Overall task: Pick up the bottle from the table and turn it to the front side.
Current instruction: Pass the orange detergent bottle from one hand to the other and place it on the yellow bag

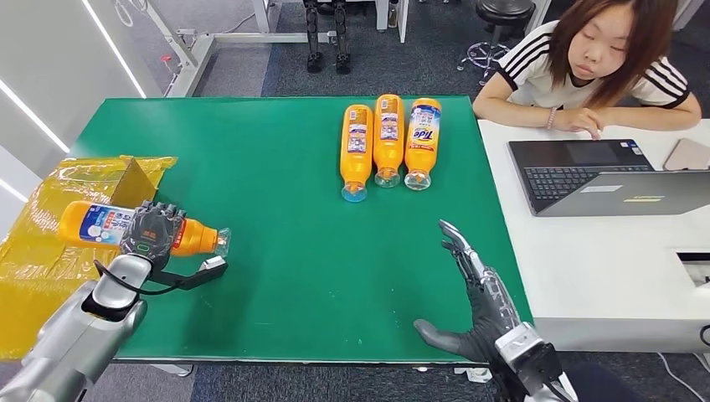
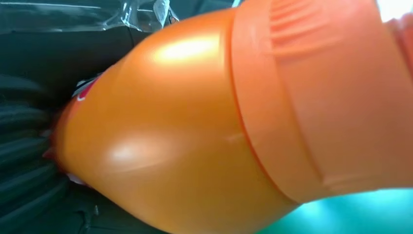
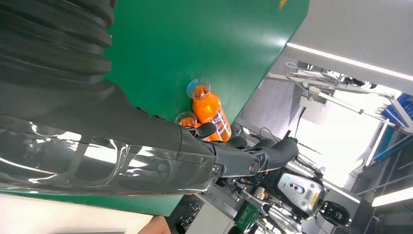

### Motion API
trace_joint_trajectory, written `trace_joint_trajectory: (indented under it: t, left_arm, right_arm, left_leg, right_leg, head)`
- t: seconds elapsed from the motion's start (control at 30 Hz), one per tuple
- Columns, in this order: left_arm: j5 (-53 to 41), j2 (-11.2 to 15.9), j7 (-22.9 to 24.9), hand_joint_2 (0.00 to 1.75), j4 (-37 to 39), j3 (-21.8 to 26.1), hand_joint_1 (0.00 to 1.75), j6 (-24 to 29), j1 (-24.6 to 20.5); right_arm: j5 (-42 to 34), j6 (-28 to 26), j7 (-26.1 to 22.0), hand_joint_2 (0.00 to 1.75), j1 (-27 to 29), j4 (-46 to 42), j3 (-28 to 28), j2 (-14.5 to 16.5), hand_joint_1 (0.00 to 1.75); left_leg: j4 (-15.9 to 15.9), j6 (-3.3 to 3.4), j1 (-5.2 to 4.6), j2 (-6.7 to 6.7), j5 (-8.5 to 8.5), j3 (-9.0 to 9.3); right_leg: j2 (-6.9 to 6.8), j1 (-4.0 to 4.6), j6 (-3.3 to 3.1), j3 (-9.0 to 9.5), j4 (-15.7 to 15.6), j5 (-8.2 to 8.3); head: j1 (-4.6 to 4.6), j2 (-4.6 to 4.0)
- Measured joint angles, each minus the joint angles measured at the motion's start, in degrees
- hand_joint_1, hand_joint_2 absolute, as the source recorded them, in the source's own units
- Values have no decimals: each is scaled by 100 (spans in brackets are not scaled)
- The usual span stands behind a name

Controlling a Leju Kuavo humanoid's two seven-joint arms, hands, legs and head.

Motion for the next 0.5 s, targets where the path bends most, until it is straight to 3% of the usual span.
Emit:
trace_joint_trajectory:
  t: [0.5]
  left_arm:
    - [245, -430, -360, 175, 1453, 950, 175, 74, -181]
  right_arm:
    - [13, 94, 14, 175, -300, 160, 5, 44, 0]
  left_leg:
    - [0, 0, 0, -8, 1, 6]
  right_leg:
    - [-8, 0, 0, 11, 1, 0]
  head:
    - [1, 0]
